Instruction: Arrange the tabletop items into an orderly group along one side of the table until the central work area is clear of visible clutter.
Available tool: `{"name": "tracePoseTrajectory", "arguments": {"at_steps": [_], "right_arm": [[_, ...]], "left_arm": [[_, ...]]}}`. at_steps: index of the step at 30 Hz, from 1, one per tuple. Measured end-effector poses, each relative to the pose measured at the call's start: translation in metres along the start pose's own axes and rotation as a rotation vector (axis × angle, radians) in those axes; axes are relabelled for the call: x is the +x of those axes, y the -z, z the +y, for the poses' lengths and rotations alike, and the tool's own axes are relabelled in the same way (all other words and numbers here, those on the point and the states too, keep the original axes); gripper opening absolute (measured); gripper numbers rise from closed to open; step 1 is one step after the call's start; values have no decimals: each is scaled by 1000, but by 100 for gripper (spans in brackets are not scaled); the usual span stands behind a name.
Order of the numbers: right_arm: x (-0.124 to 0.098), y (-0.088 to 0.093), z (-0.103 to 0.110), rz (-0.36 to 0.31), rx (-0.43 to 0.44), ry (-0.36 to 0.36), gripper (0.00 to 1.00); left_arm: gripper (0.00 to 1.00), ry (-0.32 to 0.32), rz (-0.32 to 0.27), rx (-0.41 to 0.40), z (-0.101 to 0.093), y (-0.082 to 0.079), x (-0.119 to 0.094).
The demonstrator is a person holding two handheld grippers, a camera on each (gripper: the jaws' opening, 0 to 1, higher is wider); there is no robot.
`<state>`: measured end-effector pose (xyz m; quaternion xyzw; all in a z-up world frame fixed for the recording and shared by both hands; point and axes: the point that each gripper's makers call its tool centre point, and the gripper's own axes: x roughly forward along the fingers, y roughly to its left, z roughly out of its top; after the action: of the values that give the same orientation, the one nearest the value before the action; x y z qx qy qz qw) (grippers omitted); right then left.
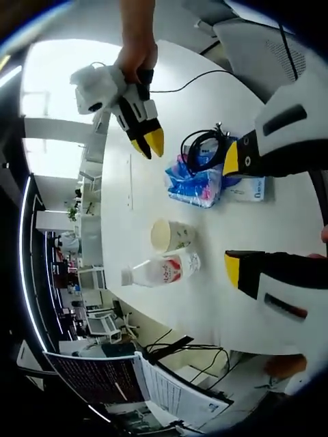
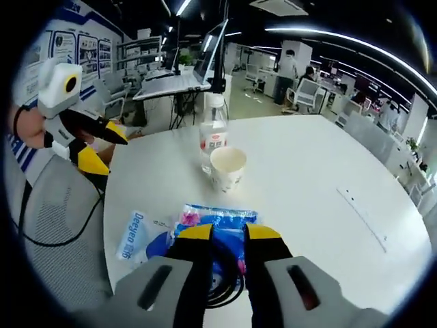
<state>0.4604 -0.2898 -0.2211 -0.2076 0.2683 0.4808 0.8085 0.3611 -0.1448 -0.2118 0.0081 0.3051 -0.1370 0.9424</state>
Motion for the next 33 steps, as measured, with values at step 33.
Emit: {"name": "tracePoseTrajectory", "arguments": {"at_steps": [33], "right_arm": [[-51, 74, -8, 18, 225, 103, 15]], "left_arm": [[42, 19, 9, 16, 1, -10, 9]]}}
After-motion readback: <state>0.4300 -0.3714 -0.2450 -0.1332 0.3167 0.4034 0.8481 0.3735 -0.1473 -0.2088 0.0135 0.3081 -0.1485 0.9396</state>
